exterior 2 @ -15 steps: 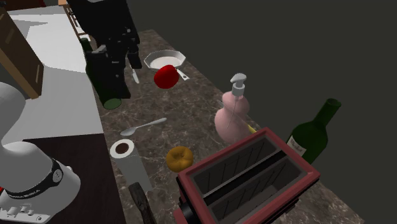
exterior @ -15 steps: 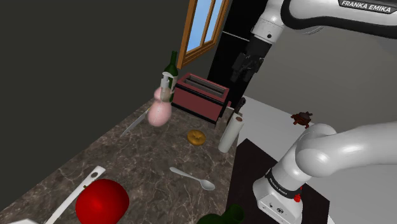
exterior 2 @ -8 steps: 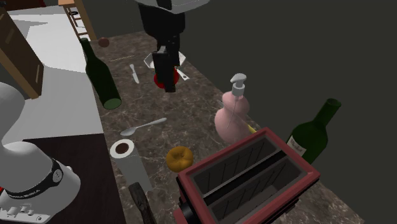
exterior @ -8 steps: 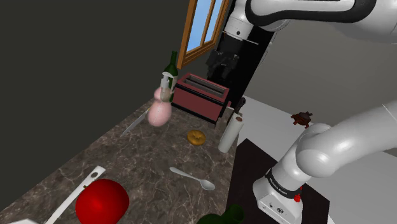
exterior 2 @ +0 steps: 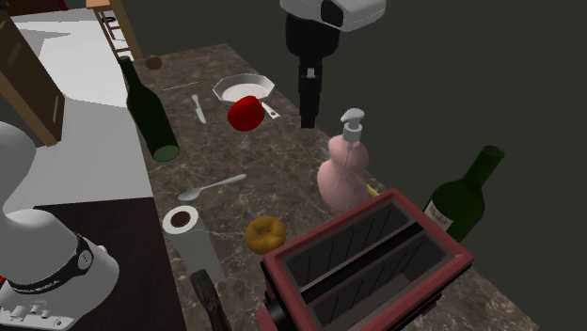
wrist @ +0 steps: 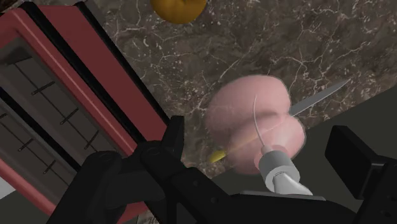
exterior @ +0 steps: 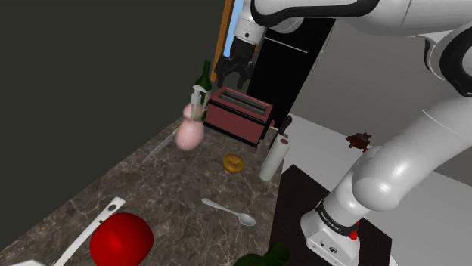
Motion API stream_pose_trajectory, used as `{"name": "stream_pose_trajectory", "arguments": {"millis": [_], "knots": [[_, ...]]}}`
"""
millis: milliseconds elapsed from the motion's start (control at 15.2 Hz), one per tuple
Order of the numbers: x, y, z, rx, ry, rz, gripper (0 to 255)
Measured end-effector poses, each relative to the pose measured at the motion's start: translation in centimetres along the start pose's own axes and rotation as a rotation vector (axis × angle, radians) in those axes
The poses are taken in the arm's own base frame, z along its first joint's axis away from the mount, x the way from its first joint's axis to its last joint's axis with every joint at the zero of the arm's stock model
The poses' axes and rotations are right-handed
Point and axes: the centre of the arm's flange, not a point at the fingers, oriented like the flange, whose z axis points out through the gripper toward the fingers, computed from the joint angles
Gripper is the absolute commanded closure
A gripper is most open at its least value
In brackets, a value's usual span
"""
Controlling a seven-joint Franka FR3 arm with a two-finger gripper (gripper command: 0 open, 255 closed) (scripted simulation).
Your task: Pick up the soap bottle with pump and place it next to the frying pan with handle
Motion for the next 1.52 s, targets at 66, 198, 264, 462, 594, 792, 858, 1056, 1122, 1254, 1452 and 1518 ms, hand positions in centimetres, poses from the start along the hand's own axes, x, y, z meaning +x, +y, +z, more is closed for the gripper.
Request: {"name": "stream_pose_trajectory", "arguments": {"millis": [66,198,264,462,594,792,858,1056,1122,1254,1452,1518], "knots": [[0.9,-0.5,0.3,0.001,-0.003,0.002,0],[3.3,-1.7,1.3,0.004,-0.009,0.007,0],[4.4,-2.3,1.9,0.006,-0.011,0.010,0],[7.8,-3.9,3.0,0.009,-0.021,0.016,0],[9.3,-5.1,3.9,0.012,-0.025,0.020,0],[10.1,-5.5,5.4,0.012,-0.027,0.021,0],[10.1,-5.5,5.9,0.012,-0.027,0.021,0],[10.0,-5.5,7.4,0.012,-0.027,0.021,0],[10.0,-5.5,7.6,0.012,-0.027,0.021,0],[10.0,-5.5,7.8,0.013,-0.027,0.022,0],[10.0,-5.5,7.9,0.013,-0.027,0.022,0],[10.0,-5.5,7.9,0.013,-0.027,0.022,0]]}}
